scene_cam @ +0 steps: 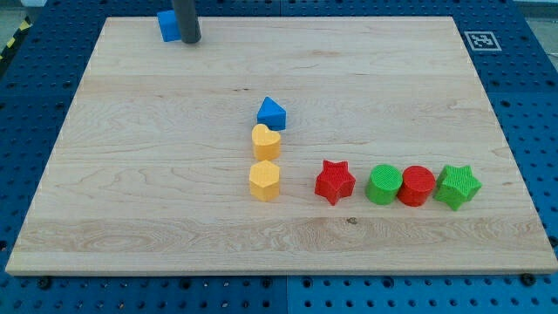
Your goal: Place the blue cube to the top left of the board
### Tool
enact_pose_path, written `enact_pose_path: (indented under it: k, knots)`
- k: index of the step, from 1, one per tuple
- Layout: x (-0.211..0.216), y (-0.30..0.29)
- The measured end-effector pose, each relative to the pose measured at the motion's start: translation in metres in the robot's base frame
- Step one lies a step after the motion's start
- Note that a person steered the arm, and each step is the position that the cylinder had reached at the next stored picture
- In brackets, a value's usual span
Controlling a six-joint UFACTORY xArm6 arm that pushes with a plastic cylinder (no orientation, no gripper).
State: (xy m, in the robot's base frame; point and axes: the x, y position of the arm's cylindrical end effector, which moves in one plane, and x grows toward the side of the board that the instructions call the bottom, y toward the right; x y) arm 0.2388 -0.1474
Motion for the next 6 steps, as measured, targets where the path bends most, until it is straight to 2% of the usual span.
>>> enact_pose_path:
  k: [1,3,6]
  knots:
    - [-0.022,0.000]
    - [-0.023,0.000]
    - [-0.024,-0.044]
